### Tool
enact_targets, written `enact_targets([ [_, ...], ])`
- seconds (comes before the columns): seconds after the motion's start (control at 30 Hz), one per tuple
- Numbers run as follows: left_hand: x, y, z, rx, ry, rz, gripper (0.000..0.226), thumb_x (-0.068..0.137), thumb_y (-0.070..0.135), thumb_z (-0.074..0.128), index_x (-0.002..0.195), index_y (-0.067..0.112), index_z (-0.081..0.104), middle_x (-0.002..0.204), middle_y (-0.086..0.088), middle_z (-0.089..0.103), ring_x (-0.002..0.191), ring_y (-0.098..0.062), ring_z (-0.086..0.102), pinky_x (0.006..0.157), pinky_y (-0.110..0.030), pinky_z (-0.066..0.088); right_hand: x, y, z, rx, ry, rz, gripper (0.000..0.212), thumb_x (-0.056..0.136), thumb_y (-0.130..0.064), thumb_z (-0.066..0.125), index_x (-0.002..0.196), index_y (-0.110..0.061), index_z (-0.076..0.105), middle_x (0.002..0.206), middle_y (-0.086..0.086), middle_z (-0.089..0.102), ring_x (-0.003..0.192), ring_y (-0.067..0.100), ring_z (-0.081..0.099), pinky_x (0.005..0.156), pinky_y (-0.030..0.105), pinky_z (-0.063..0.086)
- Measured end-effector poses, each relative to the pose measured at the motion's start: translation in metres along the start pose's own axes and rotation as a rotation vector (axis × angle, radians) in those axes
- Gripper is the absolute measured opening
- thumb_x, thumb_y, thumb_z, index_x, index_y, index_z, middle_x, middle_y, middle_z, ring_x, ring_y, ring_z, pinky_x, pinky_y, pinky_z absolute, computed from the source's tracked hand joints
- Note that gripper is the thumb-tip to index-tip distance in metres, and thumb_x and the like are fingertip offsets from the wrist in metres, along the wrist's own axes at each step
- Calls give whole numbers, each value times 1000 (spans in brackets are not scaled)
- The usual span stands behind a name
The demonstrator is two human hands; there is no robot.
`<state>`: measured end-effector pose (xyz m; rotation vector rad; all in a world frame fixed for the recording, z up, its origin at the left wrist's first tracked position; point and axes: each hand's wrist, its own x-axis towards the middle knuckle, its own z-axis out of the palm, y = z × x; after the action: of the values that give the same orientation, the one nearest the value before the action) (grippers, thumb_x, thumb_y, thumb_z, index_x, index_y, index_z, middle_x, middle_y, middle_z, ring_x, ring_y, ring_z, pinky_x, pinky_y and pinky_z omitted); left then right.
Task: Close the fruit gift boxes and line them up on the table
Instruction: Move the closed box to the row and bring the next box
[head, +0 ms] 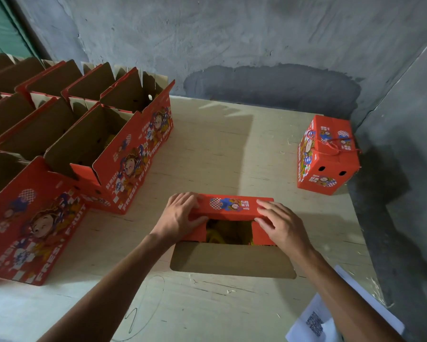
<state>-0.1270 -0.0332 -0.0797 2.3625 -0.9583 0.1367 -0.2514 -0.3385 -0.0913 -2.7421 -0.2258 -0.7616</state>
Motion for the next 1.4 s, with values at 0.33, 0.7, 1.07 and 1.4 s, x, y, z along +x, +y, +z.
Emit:
enact_targets([
  [0.33,1,8,3,-124,-214,-98,54,101,45,60,150,27,49,164,6,35,155,-14,21,124,-40,23,4,1,4,159,-158,169,50,82,-17,86,128,-7,70,128,8,71,135,25,56,96,47,59],
  [0.7,3,5,6,-177,-133,-120,41,92,31,75,132,23,70,152,4,52,146,-19,39,116,-25,24,-17,13,-13,687,-113,577,29,102,-13,63,129,-16,71,151,-12,54,137,1,51,109,24,47],
  [1.07,5,3,9,-170,-92,-88,41,87,31,81,127,25,73,146,6,58,139,-20,46,115,-43,41,-14,21,-24,193,-132,179,36,88,-6,80,123,-1,72,136,7,66,118,18,69,101,42,56],
  [1.4,5,-12,15,-116,-209,-80,48,96,63,47,136,43,63,161,8,39,150,-20,28,118,-57,31,0,22,-23,59,-158,151,18,90,-20,79,93,-3,79,121,6,74,100,24,74,80,42,61],
])
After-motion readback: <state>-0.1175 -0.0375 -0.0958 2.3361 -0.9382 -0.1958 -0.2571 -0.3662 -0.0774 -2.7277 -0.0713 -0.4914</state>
